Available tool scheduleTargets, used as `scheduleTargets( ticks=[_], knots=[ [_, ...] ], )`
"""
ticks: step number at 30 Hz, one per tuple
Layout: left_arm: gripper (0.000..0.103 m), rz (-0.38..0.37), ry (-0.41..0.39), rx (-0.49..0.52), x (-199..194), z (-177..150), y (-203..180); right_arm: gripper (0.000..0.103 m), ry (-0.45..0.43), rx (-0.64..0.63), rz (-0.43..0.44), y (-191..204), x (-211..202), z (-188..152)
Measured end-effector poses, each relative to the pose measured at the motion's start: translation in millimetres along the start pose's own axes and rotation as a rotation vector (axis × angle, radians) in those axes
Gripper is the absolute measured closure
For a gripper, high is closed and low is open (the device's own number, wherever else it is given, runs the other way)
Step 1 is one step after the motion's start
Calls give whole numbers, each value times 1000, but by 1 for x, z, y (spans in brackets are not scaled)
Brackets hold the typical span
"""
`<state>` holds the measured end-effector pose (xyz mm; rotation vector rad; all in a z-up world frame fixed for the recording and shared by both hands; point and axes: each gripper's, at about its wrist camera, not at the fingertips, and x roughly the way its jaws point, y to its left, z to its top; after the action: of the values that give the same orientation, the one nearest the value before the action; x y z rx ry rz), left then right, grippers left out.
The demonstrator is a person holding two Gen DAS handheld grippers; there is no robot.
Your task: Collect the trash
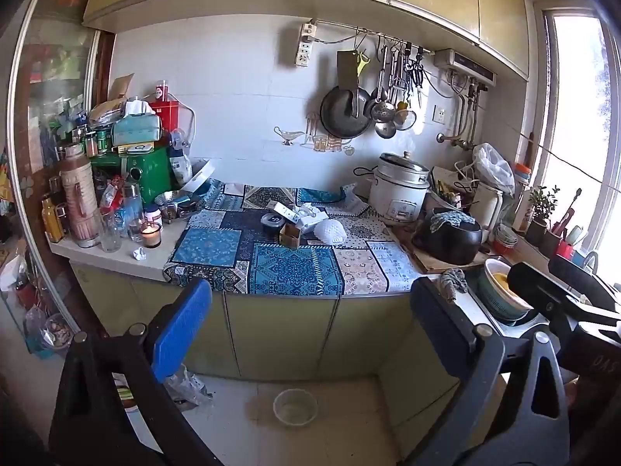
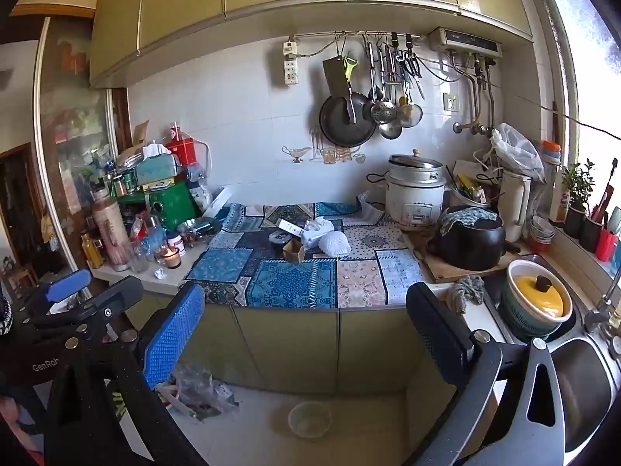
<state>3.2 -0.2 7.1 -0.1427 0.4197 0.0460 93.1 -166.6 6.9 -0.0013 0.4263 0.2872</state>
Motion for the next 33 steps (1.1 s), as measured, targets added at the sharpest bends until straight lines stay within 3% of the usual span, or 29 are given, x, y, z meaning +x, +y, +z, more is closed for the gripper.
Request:
scheduleTargets(
  ticks=[33],
  knots=[
    [0,0,9,-32,12,7,6,0,-19,4,14,1,6,8]
  ],
)
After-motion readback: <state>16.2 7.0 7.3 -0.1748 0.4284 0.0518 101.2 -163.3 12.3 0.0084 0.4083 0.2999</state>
